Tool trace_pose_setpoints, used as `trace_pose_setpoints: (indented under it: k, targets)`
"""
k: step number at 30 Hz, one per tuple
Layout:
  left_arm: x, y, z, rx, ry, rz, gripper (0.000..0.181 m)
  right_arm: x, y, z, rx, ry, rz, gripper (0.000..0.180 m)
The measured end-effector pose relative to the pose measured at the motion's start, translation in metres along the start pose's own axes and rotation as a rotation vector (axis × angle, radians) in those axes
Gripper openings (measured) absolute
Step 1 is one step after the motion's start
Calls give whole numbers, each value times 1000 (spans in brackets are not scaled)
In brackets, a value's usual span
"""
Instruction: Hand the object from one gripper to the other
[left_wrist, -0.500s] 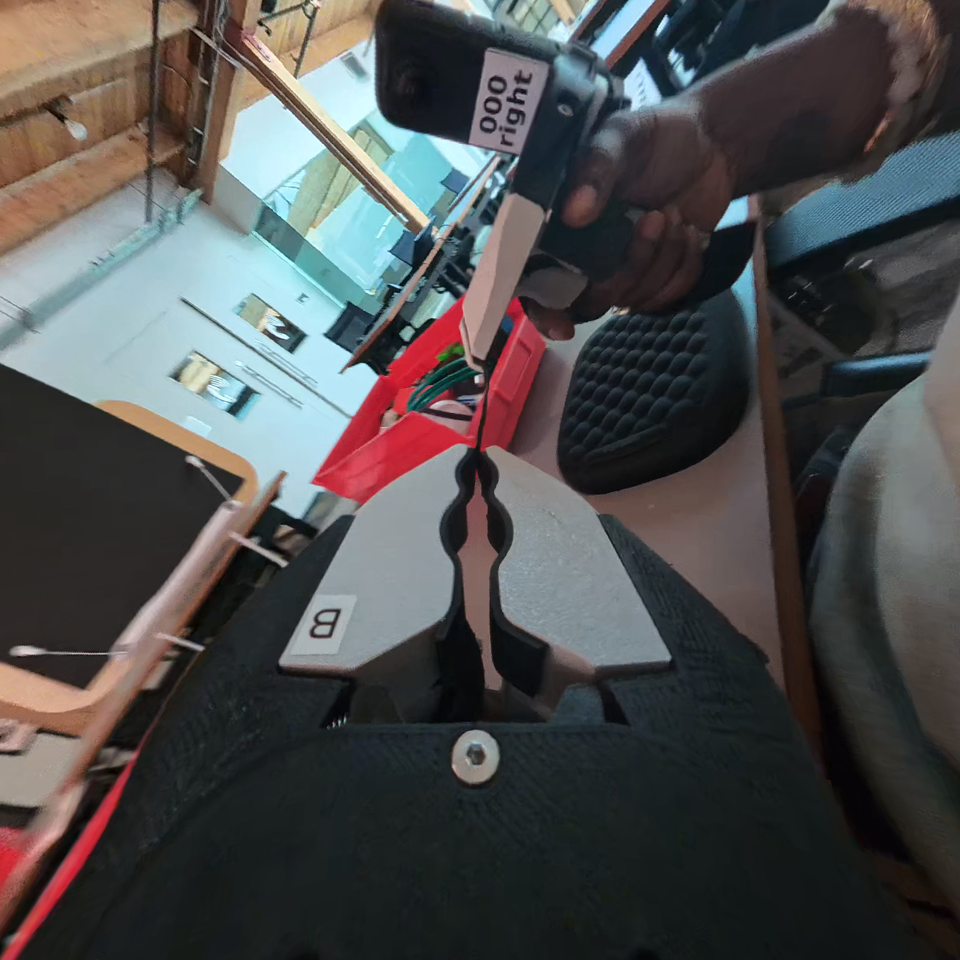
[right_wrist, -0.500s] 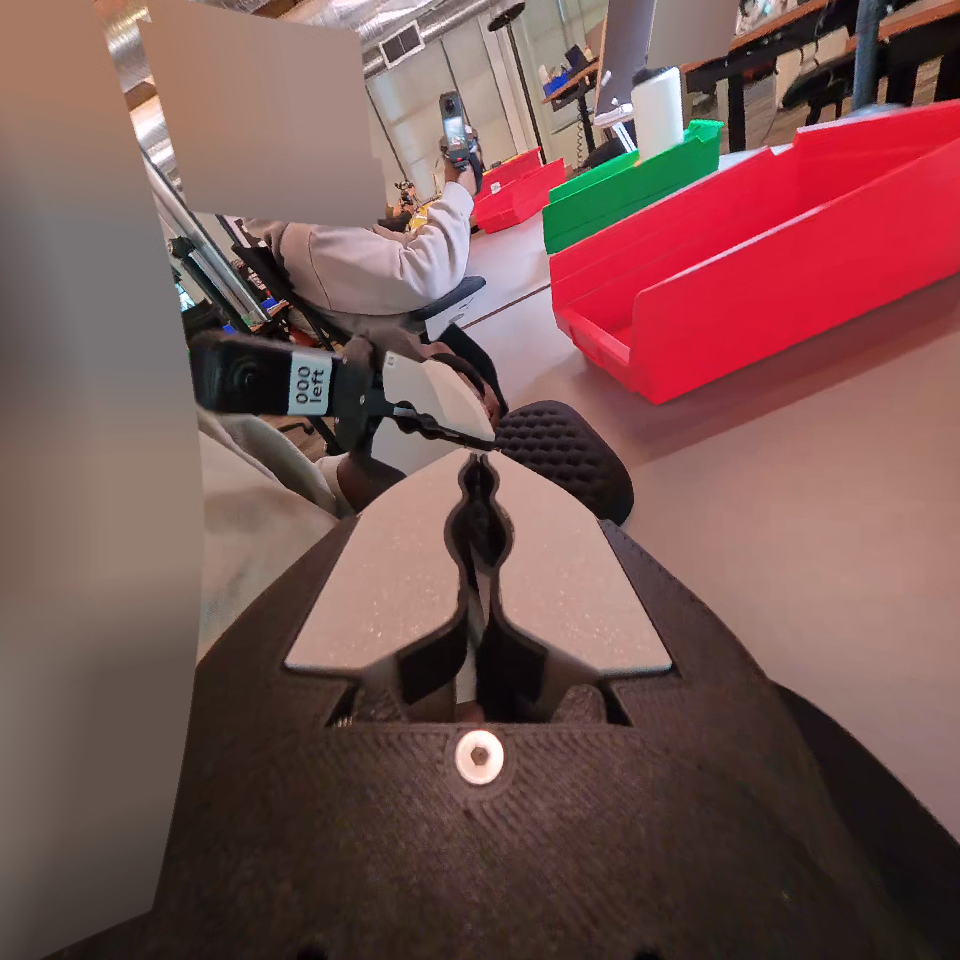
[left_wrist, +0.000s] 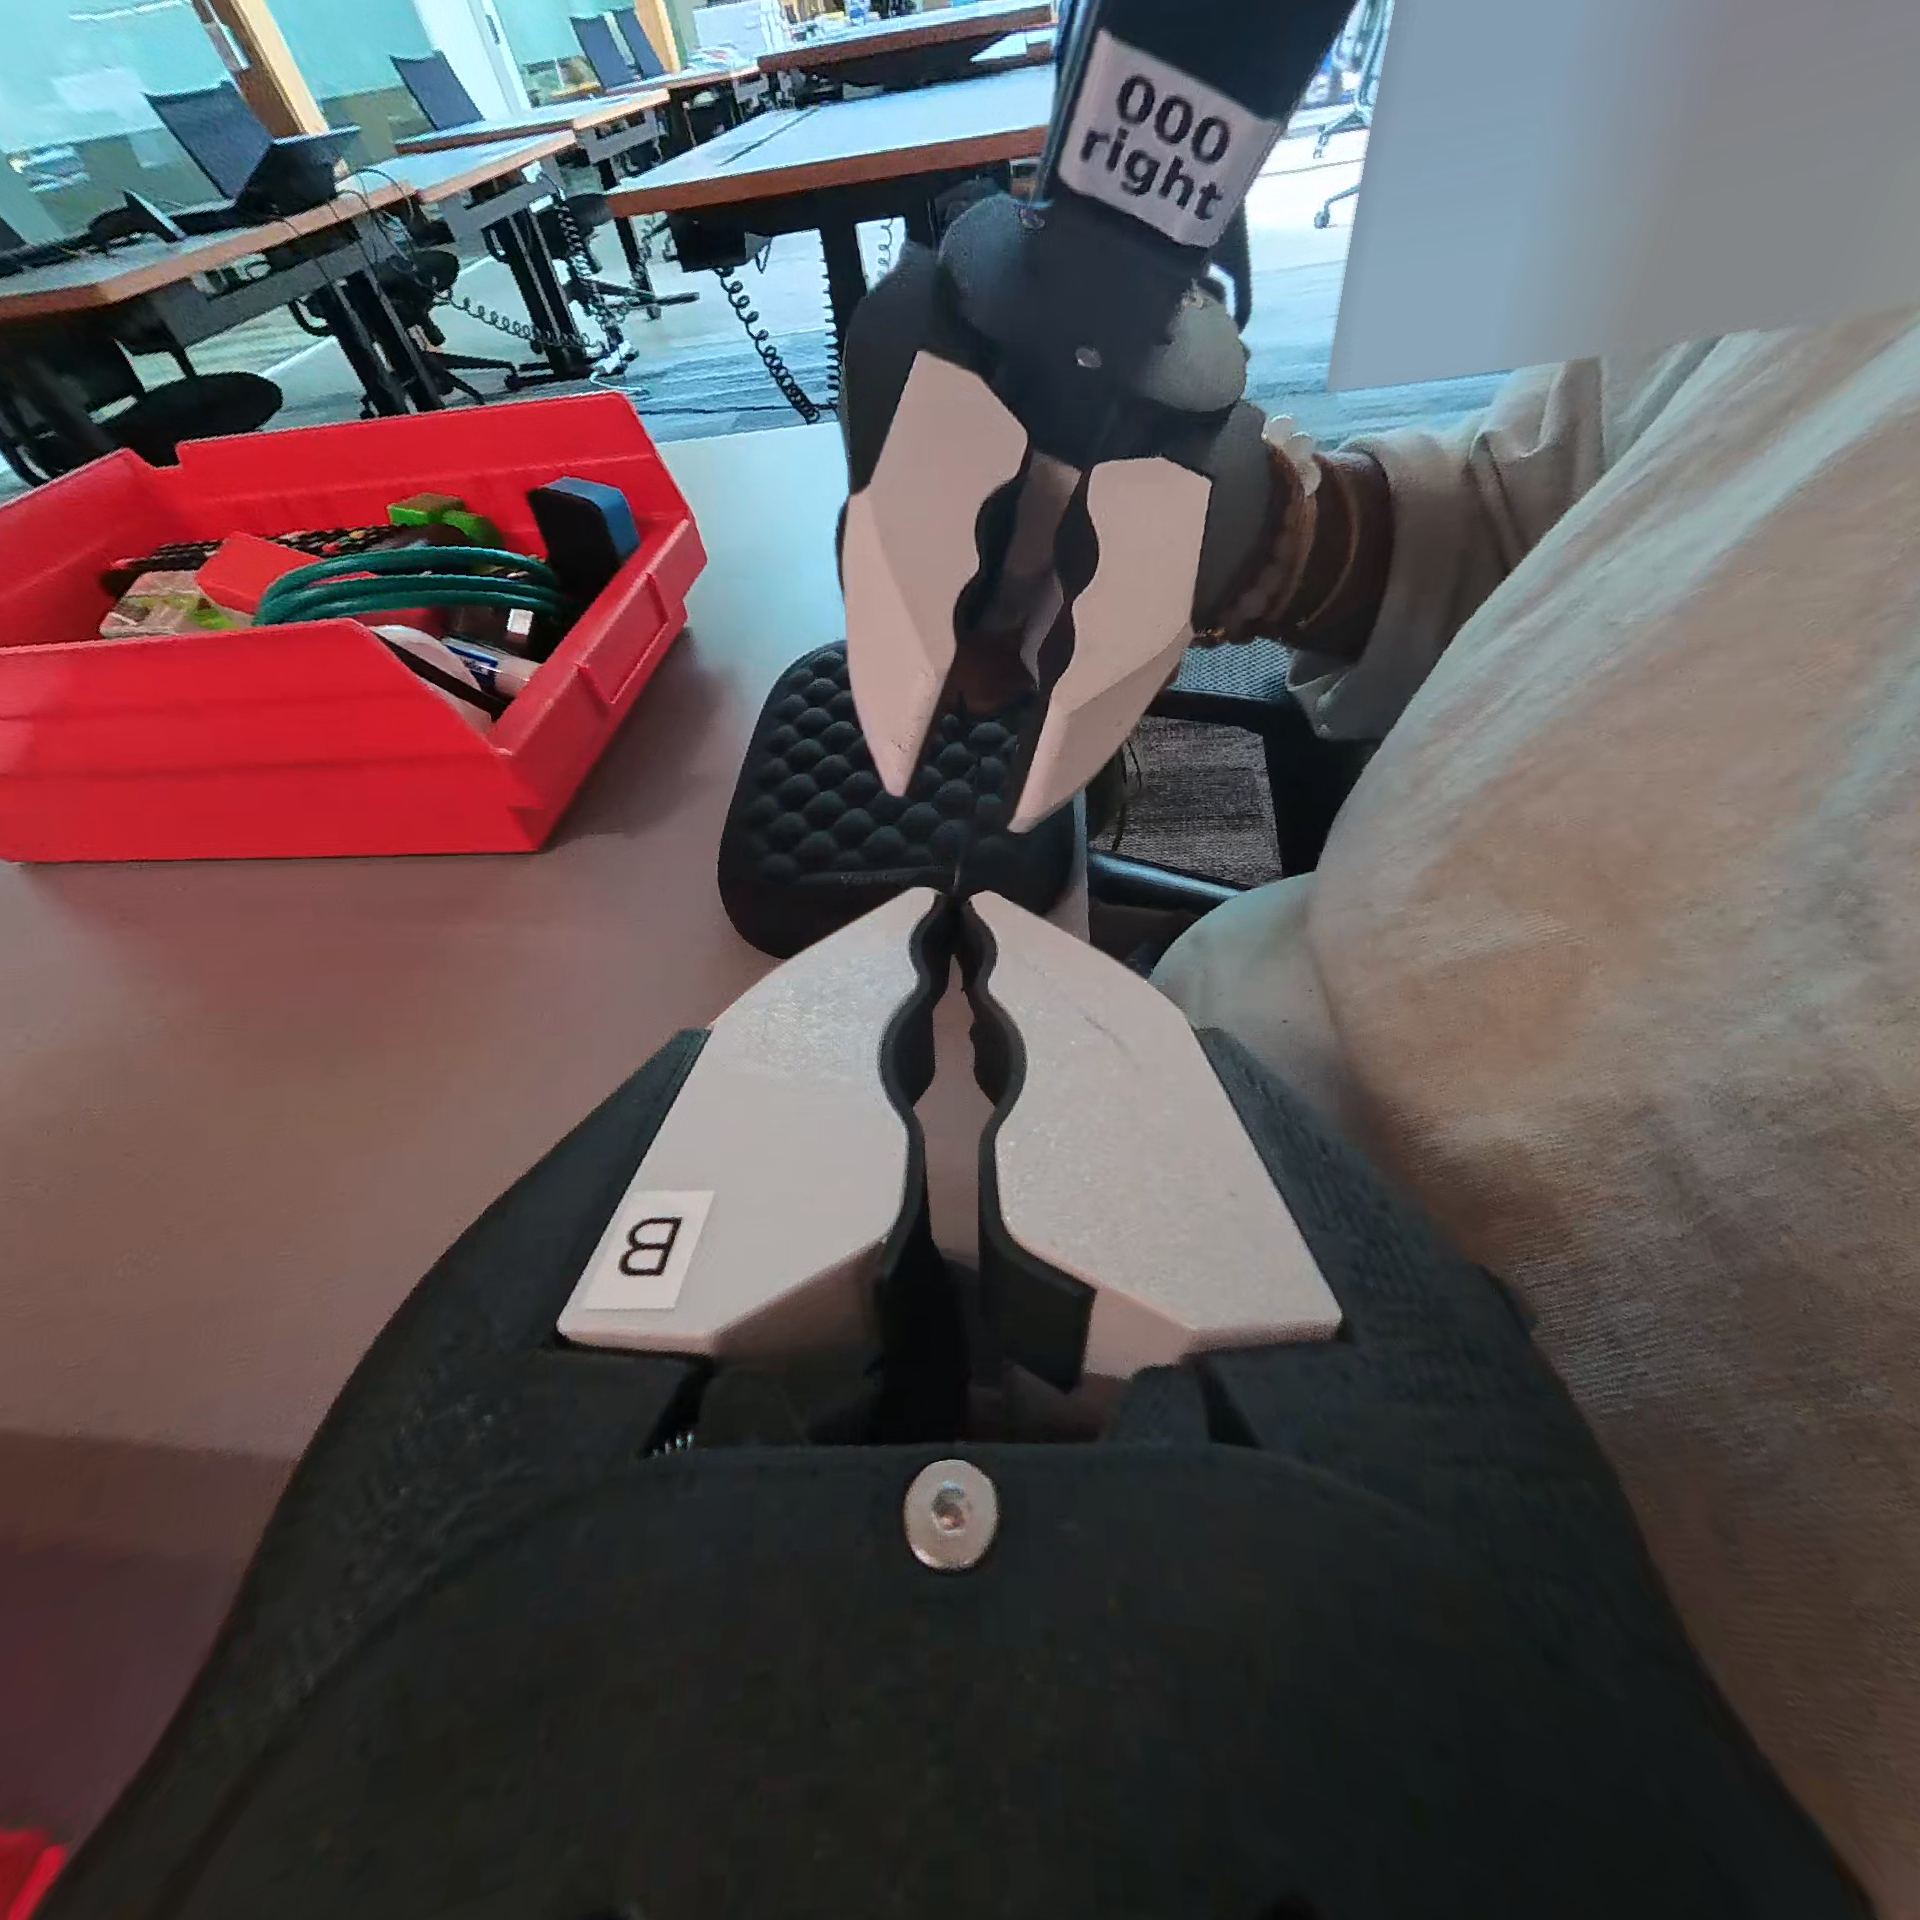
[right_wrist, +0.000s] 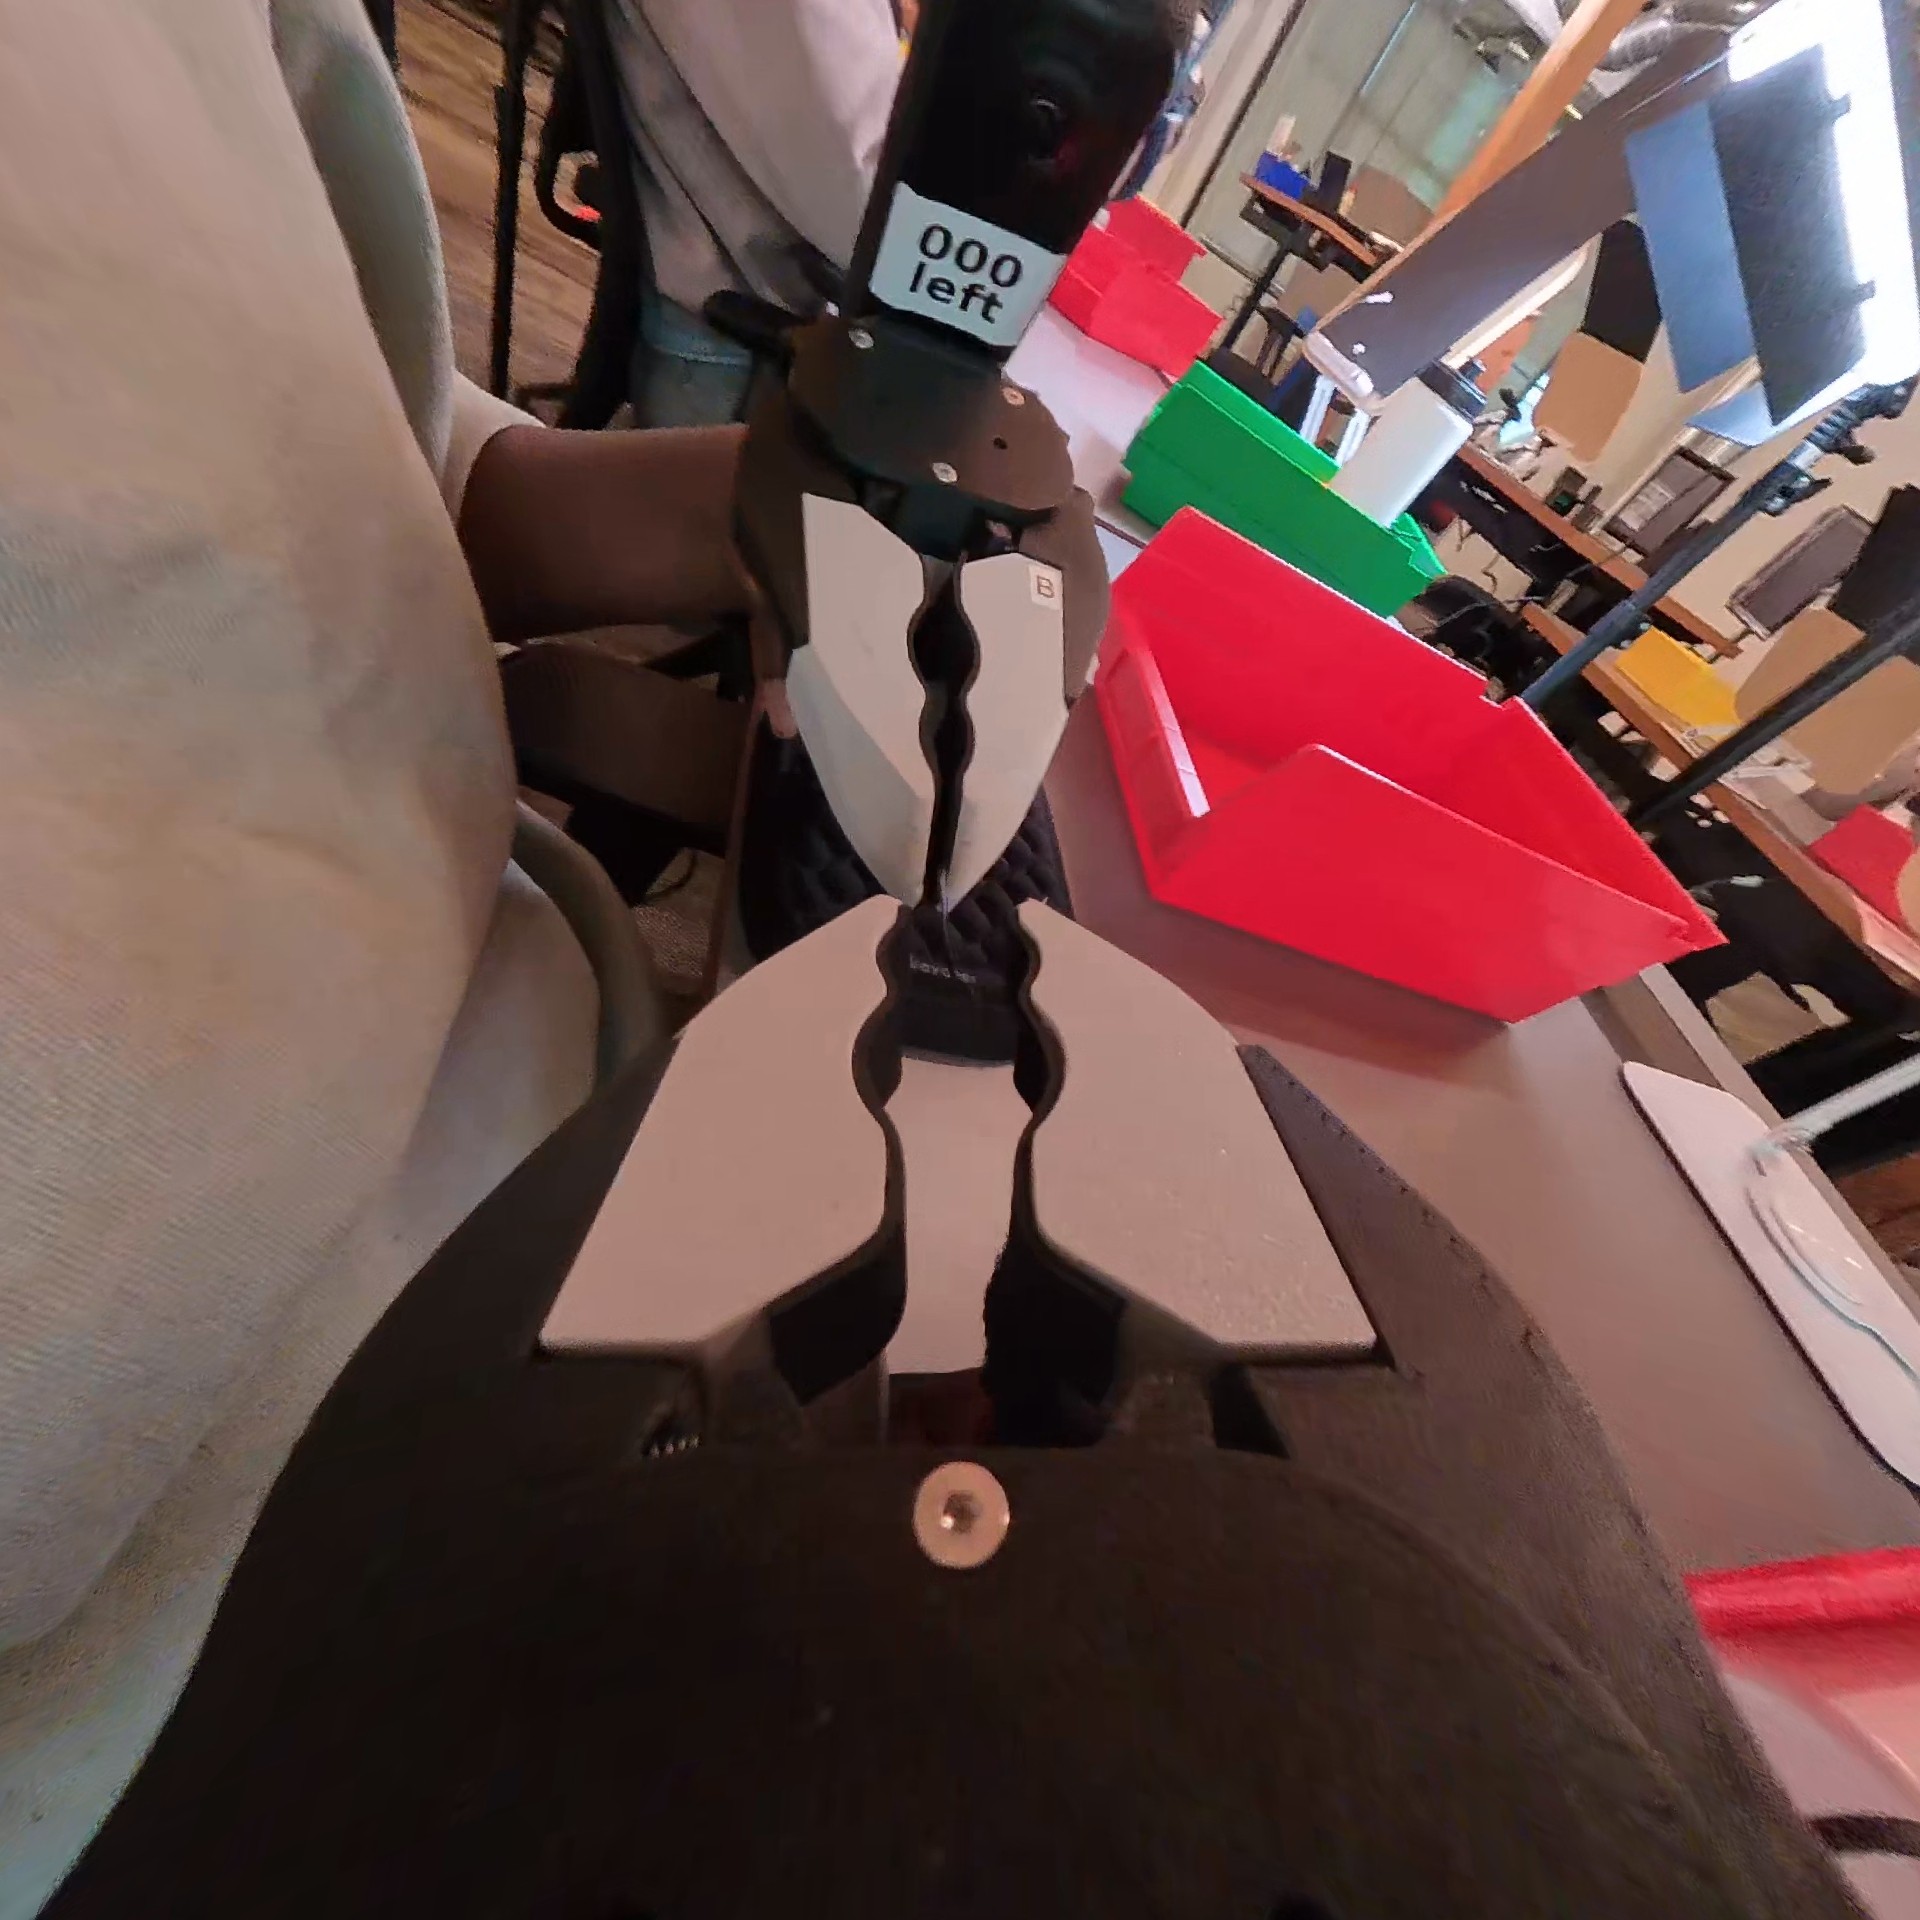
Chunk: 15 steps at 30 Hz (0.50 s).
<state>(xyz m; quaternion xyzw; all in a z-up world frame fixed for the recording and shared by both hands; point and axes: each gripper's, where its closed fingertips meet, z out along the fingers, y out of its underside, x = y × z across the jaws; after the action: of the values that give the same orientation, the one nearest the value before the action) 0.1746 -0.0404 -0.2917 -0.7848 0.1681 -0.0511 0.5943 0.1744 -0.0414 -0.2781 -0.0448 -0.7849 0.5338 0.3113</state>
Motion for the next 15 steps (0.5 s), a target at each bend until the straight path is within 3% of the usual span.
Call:
trace_pose_setpoints:
  k: [5,7,10,12,15]
  targets:
    - [0,-3,-2,23,-3,29,2,-1,0,2,27,-26,90,0]
    - [-6,-9,-4,67,-70,89,16,6,-1,1,51,-8,215,0]
    - [-24,-18,-8,77,-292,333,39,23,4,0,76,52,498,0]
    - [-36,-20,-11,34,-464,513,40,35,6,-1,126,74,763,0]
    - [-44,-20,-9,-14,-596,671,40,44,3,-5,257,26,1108,0]
